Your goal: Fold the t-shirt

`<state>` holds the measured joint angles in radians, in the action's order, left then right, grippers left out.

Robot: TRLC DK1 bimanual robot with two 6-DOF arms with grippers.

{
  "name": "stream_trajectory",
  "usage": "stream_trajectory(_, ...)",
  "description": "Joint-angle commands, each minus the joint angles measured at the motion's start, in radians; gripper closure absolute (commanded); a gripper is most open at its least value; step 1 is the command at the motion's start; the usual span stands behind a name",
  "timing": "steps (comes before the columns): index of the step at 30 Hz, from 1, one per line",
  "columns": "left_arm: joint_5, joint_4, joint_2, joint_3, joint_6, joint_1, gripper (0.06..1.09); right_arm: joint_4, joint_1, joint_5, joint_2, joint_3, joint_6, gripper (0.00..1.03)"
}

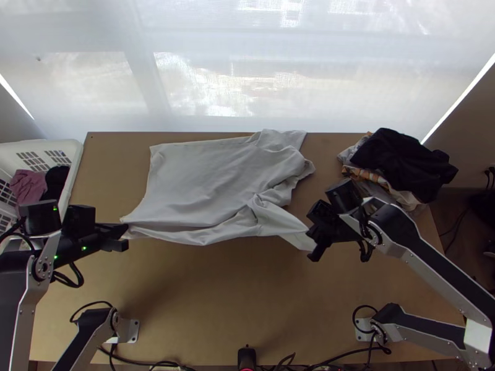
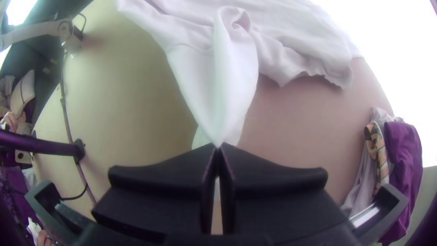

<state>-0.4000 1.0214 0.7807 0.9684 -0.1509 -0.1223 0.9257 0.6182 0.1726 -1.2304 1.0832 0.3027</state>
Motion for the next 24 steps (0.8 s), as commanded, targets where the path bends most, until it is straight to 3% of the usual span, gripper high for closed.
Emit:
stream_trajectory(1, 0.001, 0.078, -0.075, 0.01, -0.01, 0.062, 1.05, 0.15, -0.008, 0.001, 0.126, -0.008, 0.056, 1.0)
stream_trajectory(9, 0.012, 0.155, -0.112, -0.01, -0.067, 0.035, 1.05, 0.335, 0.146, 0.005, 0.172, 0.027, 0.072, 1.0)
stream_trajectory(14, 0.015, 0.197, -0.12, 0.0, -0.128, -0.013, 1.05, 0.389, 0.279, 0.021, 0.169, 0.047, 0.029, 1.0)
stream_trajectory(24, 0.015, 0.322, -0.17, 0.003, -0.225, -0.065, 1.05, 0.502, 0.431, 0.099, 0.158, 0.03, 0.013, 1.0)
